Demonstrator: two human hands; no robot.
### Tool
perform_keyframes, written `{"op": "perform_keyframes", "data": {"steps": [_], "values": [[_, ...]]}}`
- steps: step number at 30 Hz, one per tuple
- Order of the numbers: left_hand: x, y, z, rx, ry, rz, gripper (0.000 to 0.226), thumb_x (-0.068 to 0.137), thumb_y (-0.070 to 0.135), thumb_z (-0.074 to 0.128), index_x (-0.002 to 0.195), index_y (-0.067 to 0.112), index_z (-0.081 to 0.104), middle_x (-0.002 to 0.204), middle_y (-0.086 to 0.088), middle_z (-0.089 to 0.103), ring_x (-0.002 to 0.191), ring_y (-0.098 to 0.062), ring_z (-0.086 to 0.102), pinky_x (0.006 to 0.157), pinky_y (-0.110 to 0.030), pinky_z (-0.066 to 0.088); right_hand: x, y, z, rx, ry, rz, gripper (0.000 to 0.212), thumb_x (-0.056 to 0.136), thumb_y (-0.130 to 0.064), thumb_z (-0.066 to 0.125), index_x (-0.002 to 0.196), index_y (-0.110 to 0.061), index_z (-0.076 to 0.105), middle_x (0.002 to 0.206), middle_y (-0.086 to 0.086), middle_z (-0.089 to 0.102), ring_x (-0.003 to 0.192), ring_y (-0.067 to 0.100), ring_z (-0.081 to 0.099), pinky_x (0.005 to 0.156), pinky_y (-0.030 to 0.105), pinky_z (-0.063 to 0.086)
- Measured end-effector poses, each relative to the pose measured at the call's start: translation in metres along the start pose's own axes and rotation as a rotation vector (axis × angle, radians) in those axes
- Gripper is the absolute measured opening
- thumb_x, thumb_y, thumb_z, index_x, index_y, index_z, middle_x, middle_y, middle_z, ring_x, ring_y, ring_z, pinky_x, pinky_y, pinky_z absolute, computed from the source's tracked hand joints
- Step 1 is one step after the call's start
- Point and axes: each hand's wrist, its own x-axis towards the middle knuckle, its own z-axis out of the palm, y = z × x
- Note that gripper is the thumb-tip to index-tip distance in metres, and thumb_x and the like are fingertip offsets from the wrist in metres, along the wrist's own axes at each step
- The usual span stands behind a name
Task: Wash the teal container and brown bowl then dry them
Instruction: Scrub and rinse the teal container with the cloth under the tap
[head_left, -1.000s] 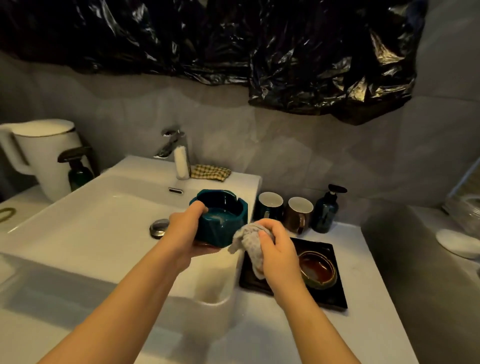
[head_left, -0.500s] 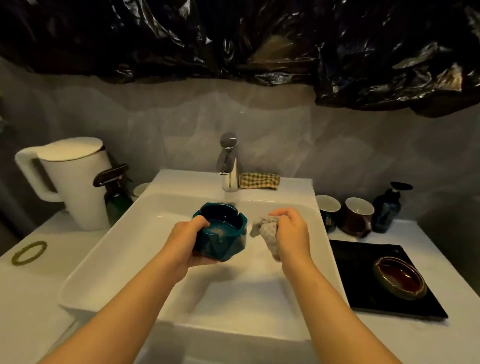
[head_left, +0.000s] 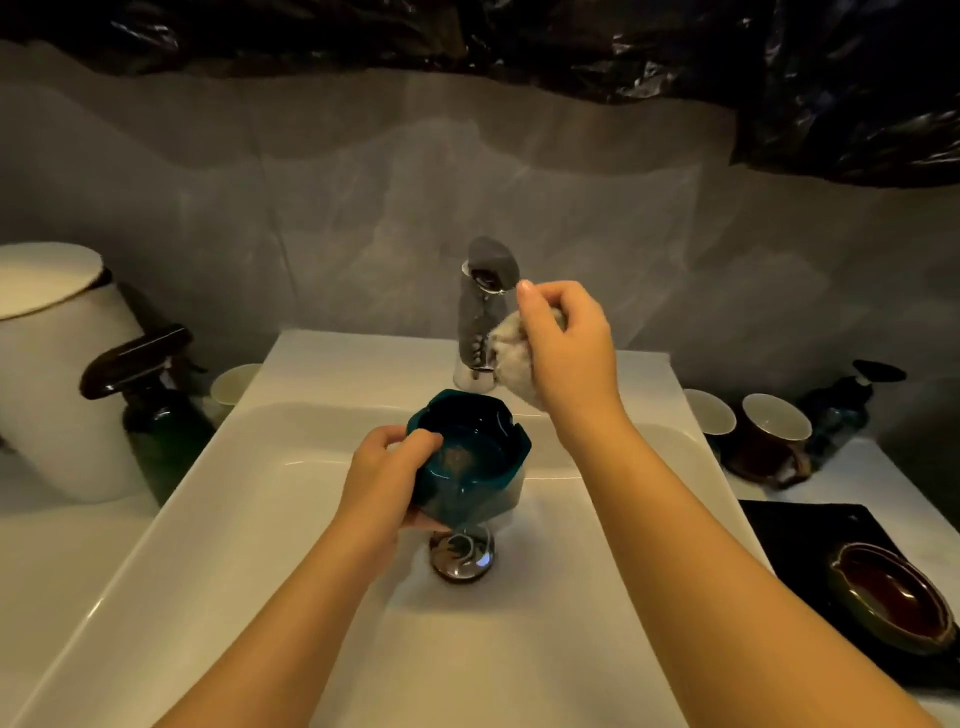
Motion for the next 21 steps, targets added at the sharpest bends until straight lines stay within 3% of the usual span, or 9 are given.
{"op": "perform_keyframes", "data": {"steps": [5,12,17,21], "values": [[0.009,-0.008,-0.002,-0.064,-0.054,-0.046,0.019,0.087,0.019,0.054,0.105,0.013,0.053,0.108,-0.015,0.059,0.093,-0.031,0.061,0.053,-0.039,0.055,0.009,0.0,0.006,-0.066,-0.016,-0.151,0.028,0.089,-0.027,0.06,0.067,-0.028,0.043,0.089,0.003,0.052,0.073,0.003,0.046,0.071,0.016,0.039],[0.007,-0.014,-0.005,-0.068,-0.11,-0.084,0.016,0.087,0.018,0.051,0.103,0.014,0.053,0.109,-0.016,0.059,0.092,-0.034,0.062,0.051,-0.037,0.053,0.014,-0.001,0.01,-0.157,-0.002,-0.2,0.035,0.091,-0.033,0.055,0.06,-0.025,0.042,0.064,-0.007,0.045,0.061,0.005,0.042,0.056,0.012,0.033],[0.005,-0.017,-0.005,-0.093,-0.127,-0.117,0.02,0.087,0.016,0.051,0.107,0.011,0.053,0.114,-0.018,0.058,0.099,-0.037,0.06,0.056,-0.043,0.056,0.018,-0.012,0.014,-0.145,0.007,-0.159,0.043,0.093,-0.039,0.05,0.063,-0.008,0.049,0.057,-0.002,0.042,0.054,0.01,0.037,0.053,0.021,0.031],[0.004,-0.018,-0.005,-0.144,-0.171,-0.136,0.026,0.088,0.013,0.05,0.113,0.006,0.049,0.117,-0.019,0.056,0.101,-0.038,0.06,0.06,-0.047,0.057,0.02,-0.017,0.016,-0.141,0.005,-0.088,0.051,0.092,-0.047,0.048,0.051,-0.017,0.036,0.052,-0.006,0.038,0.05,0.008,0.035,0.051,0.022,0.031]]}}
